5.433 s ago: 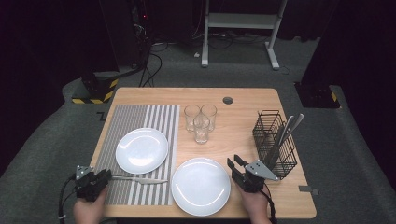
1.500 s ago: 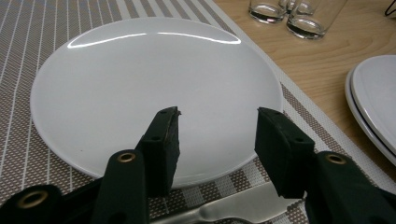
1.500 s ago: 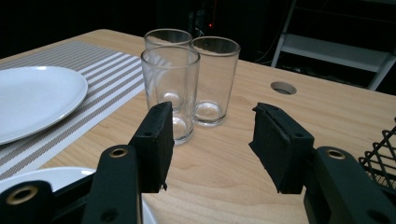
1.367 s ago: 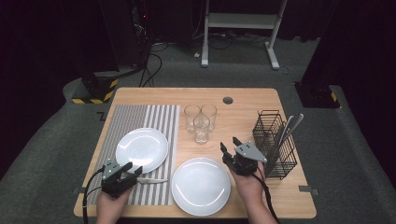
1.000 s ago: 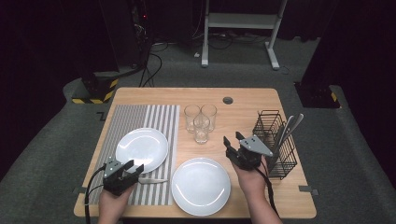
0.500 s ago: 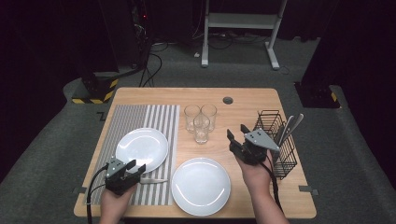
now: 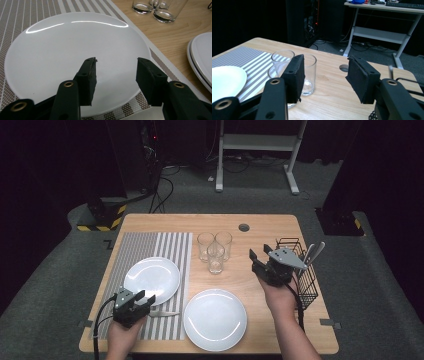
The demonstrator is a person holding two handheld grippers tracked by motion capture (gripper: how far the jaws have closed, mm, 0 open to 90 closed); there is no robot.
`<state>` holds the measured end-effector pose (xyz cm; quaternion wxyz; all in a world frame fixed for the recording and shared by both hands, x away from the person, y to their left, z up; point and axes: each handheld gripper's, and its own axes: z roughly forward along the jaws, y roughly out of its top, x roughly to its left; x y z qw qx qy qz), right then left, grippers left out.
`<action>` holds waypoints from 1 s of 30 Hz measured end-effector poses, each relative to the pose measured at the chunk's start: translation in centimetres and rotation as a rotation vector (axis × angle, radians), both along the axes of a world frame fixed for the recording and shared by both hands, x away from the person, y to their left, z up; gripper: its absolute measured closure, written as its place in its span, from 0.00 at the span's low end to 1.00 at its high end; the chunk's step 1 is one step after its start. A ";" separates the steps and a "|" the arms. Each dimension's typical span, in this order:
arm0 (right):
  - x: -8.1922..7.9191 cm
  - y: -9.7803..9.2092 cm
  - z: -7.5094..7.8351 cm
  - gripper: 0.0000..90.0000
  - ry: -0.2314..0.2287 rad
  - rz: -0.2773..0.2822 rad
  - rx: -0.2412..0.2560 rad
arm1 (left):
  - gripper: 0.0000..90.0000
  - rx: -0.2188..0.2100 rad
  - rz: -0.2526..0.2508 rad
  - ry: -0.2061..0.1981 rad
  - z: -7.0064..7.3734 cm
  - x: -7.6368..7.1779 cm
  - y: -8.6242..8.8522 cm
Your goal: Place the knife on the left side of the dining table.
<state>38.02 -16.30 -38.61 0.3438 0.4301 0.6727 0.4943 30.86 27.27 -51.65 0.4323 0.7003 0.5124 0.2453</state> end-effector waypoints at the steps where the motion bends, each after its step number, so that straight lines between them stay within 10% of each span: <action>1: 0.2 -0.1 0.2 0.54 0.004 -0.002 -0.001 | 0.56 0.001 0.000 0.000 0.0 0.0 0.0; 30: 5.6 -4.1 1.9 0.72 0.091 -0.089 -0.089 | 0.55 0.003 0.009 -0.007 -0.1 0.0 0.4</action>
